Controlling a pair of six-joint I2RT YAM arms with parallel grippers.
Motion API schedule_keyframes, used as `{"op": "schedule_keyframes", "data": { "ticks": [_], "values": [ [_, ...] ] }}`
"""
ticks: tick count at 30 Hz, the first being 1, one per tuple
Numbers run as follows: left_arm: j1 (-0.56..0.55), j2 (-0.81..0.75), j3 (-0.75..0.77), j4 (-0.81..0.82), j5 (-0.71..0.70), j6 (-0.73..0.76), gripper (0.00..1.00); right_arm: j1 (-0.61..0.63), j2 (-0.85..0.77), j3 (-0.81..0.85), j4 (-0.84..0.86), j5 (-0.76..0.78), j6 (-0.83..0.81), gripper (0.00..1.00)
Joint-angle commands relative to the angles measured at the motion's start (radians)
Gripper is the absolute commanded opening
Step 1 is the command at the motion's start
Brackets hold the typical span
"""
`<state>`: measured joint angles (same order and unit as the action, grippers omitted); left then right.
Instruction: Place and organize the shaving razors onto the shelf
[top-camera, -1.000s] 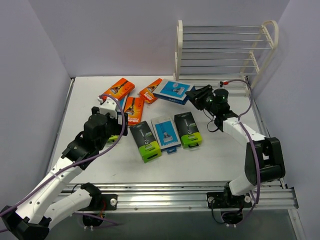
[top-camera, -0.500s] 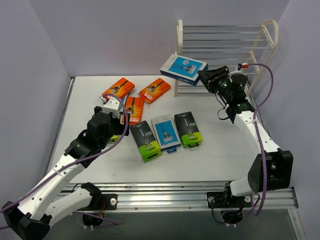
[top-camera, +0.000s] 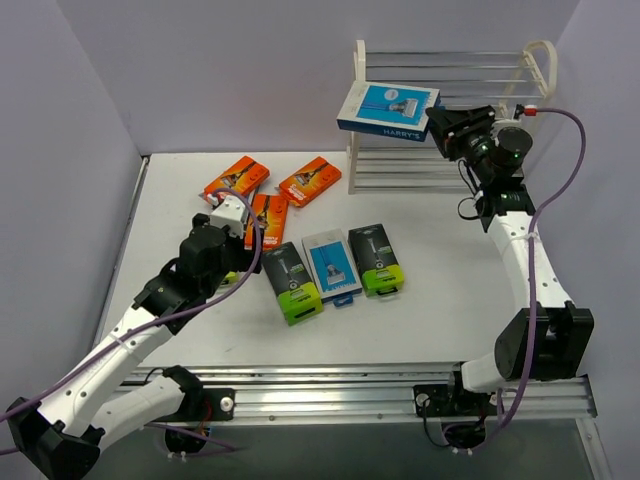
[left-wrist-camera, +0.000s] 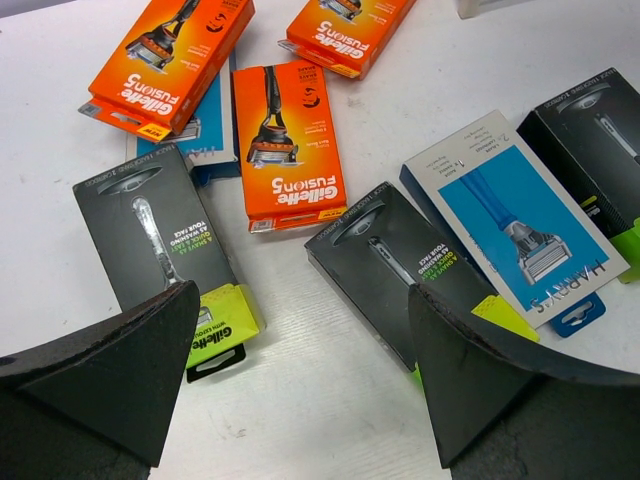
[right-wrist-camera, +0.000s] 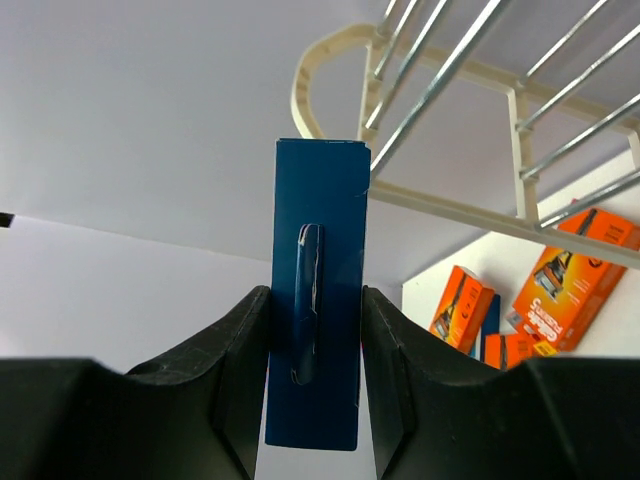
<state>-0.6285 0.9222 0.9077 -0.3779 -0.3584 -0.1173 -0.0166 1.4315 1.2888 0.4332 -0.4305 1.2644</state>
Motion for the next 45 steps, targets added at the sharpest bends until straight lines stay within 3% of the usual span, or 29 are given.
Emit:
{"op": "schedule_keyframes", "data": {
  "ticks": [1, 14, 25, 45],
  "values": [
    [-0.008, 0.006, 0.014, 0.030, 0.018, 0.004, 0.94, -0.043, 0.015, 0.070, 0.124, -0.030, 0.059, 0.00],
    [-0.019, 0.037, 0.014, 0.031, 0.032, -0.002, 0.94, -0.167, 0.060, 0.153, 0.157, 0.033, 0.148, 0.00],
    [-0.027, 0.055, 0.014, 0.030, 0.041, -0.007, 0.94, -0.236, 0.063, 0.173, 0.119, 0.238, 0.106, 0.00],
    [-0.050, 0.078, 0.014, 0.030, 0.044, -0.004, 0.94, -0.204, 0.082, 0.112, 0.168, 0.636, 0.064, 0.00]
  ]
}}
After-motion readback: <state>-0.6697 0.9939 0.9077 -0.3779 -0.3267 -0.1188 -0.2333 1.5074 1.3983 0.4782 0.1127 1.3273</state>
